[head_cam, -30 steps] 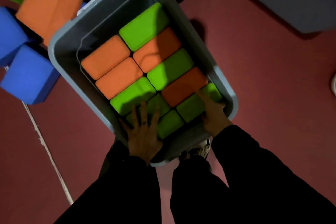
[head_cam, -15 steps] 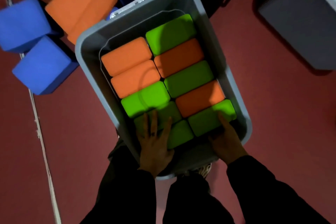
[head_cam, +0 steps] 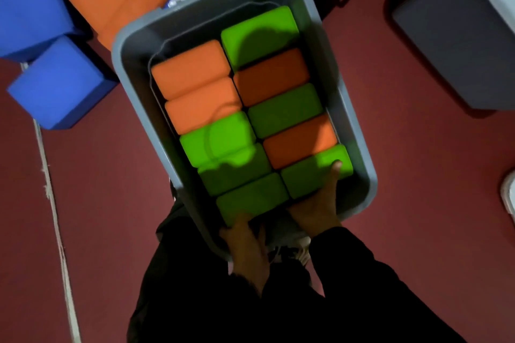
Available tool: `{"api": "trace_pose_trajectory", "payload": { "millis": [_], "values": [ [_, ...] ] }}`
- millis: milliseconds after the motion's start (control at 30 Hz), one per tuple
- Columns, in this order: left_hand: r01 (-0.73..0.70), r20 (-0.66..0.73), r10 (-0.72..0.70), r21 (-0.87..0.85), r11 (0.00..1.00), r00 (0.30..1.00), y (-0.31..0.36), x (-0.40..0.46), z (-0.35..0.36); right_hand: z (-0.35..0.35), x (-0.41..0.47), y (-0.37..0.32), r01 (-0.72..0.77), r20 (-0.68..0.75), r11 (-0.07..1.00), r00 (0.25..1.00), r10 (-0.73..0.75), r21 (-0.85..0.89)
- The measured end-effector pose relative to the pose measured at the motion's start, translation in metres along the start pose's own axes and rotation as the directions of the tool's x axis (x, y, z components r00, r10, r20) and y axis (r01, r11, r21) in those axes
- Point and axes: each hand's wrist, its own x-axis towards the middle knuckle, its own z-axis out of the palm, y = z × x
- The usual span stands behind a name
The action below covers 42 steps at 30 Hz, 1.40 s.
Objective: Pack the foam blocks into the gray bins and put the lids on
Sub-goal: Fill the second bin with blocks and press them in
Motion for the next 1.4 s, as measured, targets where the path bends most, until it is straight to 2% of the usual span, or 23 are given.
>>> {"api": "trace_pose_trajectory", "payload": {
  "millis": [33,67,100,133,233,333,467,567,633,700,800,867,967,1100,1233,1300,1400],
  "values": [
    [0.118,0.159,-0.096,-0.135,0.984,0.983,0.006,-0.002,-0.002,-0.002,0.003,0.001,0.003,-0.011,1.0,1.0,-0.003,-0.011],
    [0.153,0.273,-0.104,-0.168,0.974,0.957,0.013,-0.001,-0.005,-0.003,0.005,0.003,0.016,-0.037,0.999,0.999,-0.017,-0.027],
    [0.107,0.3,-0.053,-0.165,0.98,0.953,0.015,0.004,-0.008,-0.004,0.007,0.004,0.043,-0.061,0.996,0.997,-0.048,-0.077],
    [0.095,0.306,-0.044,-0.155,0.983,0.951,0.018,0.01,-0.011,-0.005,0.008,0.005,0.069,-0.059,0.989,0.995,-0.077,-0.131],
    [0.261,0.279,-0.216,-0.135,0.956,0.936,0.027,0.018,-0.005,-0.007,0.012,0.003,0.195,-0.121,0.921,0.961,-0.248,-0.337],
    [0.207,0.286,-0.162,-0.134,0.969,0.944,0.023,0.029,-0.005,-0.011,0.018,0.004,0.239,-0.12,0.906,0.948,-0.296,-0.349],
    [0.271,0.353,-0.199,-0.17,0.947,0.914,0.021,0.036,-0.008,-0.015,0.019,0.001,0.182,-0.192,0.956,0.955,-0.228,-0.232],
    [0.296,0.352,-0.218,-0.188,0.936,0.91,0.02,0.04,-0.008,-0.016,0.01,0.002,0.056,-0.185,0.996,0.98,-0.068,-0.071],
    [0.305,0.379,-0.208,-0.218,0.927,0.902,0.019,0.039,-0.007,-0.018,0.008,0.003,0.052,-0.175,0.999,0.983,-0.052,-0.004],
    [0.249,0.406,-0.129,-0.259,0.933,0.905,0.024,0.042,-0.002,-0.007,0.011,0.003,0.086,-0.163,0.996,0.983,-0.081,0.024],
    [0.175,0.394,-0.048,-0.295,0.939,0.918,0.045,0.042,0.014,0.019,0.021,-0.001,0.208,-0.155,0.975,0.964,-0.218,-0.075],
    [0.165,0.397,-0.031,-0.306,0.938,0.917,0.05,0.043,0.019,0.031,0.024,-0.004,0.24,-0.161,0.96,0.952,-0.261,-0.142],
    [0.161,0.387,-0.038,-0.29,0.943,0.921,0.05,0.046,0.018,0.033,0.025,-0.011,0.235,-0.165,0.958,0.951,-0.261,-0.164],
    [0.232,0.401,-0.089,-0.323,0.917,0.912,0.053,0.058,0.012,0.036,0.026,-0.004,0.228,-0.129,0.951,0.958,-0.257,-0.209],
    [0.228,0.371,-0.098,-0.324,0.918,0.923,0.05,0.063,0.011,0.035,0.032,0.006,0.273,-0.144,0.863,0.921,-0.362,-0.424],
    [0.242,0.371,-0.101,-0.355,0.903,0.923,0.045,0.061,0.014,0.034,0.037,0.003,0.277,-0.143,0.835,0.912,-0.384,-0.475],
    [0.302,0.448,-0.129,-0.339,0.891,0.885,0.052,0.055,0.02,0.036,0.043,0.0,0.223,-0.139,0.881,0.943,-0.304,-0.417]
  ]
}}
